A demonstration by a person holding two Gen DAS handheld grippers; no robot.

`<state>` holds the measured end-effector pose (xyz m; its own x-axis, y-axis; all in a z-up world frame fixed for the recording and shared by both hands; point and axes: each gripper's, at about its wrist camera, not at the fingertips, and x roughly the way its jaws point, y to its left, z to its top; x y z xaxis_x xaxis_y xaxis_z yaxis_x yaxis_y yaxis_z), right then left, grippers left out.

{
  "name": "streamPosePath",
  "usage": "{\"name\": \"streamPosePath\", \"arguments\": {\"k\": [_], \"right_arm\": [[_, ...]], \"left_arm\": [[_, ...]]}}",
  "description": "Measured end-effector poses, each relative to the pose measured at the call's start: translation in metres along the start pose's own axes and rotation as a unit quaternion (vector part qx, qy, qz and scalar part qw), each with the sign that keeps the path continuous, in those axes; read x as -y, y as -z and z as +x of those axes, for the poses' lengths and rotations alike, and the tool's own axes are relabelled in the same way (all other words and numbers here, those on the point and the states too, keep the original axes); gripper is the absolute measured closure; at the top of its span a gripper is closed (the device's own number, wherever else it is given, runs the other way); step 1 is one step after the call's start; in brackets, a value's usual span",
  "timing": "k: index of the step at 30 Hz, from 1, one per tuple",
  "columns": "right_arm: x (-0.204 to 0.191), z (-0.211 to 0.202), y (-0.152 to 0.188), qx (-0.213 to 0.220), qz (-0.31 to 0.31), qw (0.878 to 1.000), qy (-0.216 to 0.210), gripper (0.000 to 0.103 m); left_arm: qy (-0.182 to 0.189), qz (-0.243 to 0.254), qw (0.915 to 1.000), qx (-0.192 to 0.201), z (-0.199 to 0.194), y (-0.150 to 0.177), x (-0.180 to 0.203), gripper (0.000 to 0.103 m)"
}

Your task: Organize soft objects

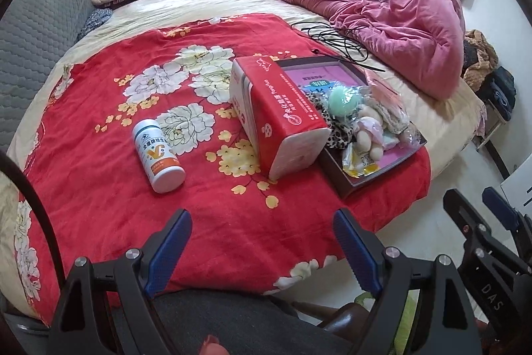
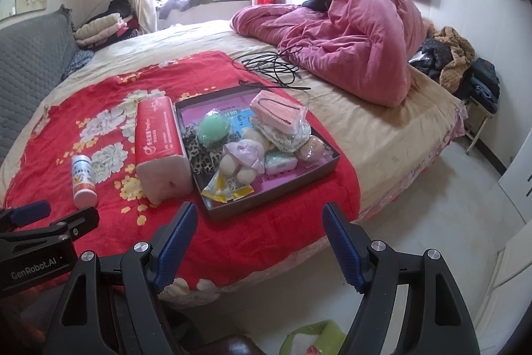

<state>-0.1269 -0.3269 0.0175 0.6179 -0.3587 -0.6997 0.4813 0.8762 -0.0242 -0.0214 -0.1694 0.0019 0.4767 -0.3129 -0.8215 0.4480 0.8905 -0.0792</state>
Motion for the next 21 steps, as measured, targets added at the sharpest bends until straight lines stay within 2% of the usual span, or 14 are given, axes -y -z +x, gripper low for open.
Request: {"name": "streamPosePath", "arguments": {"k": [9,21], "right_arm": [[0.003,-0.008,0.002,0.009,0.008,1.0,-0.001,0.025],[0.008,-0.002,0.009,-0.01,0.024,1.0,0.005,0.025]], "left_arm": [[-0.006,0.013,0.9999,0.003,-0.007,0.003,0.011,0.017],[-0.007,0.021,0.9998,0.0,-0.008,0.011,0.019,0.017]]}}
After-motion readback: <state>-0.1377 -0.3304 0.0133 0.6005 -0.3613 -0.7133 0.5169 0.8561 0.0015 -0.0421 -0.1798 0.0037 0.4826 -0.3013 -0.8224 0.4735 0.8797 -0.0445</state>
